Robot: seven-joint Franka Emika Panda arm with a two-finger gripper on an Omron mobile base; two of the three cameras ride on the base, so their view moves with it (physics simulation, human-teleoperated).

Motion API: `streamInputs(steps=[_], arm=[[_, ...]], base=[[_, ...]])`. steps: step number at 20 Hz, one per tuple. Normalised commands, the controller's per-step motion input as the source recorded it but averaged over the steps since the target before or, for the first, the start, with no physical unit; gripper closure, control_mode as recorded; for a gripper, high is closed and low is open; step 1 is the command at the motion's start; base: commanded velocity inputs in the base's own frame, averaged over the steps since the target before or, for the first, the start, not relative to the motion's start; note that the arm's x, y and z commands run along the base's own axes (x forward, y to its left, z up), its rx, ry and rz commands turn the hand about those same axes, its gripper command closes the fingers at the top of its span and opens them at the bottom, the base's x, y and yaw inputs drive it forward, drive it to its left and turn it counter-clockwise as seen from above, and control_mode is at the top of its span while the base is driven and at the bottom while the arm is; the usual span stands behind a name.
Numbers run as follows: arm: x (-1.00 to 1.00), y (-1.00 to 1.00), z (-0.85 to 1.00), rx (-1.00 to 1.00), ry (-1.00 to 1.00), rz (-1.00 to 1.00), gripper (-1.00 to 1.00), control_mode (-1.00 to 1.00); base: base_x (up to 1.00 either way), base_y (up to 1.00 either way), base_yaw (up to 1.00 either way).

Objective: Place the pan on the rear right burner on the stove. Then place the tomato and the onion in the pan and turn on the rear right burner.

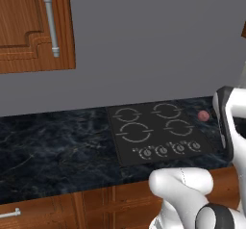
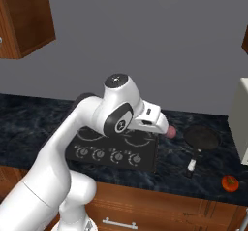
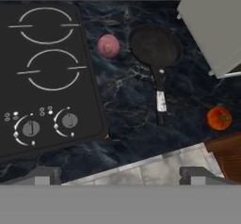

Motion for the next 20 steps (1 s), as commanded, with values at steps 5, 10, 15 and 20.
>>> streamInputs(steps=[5,10,15,20], arm=[[0.01,-0.36,0.0,0.0,0.01,0.0,-1.0,-1.0],[0.0,-0.36,-0.01,0.0,0.01,0.0,-1.0,-1.0],[0.0,-0.3,-0.07,0.0,0.04,0.0,-1.0,-1.0],[0.0,-0.2,-0.09,0.02,0.03,0.0,-1.0,-1.0]], base=[[0.0,0.0,0.0],[0.0,0.0,0.0],[0.0,0.0,0.0],[0.0,0.0,0.0]])
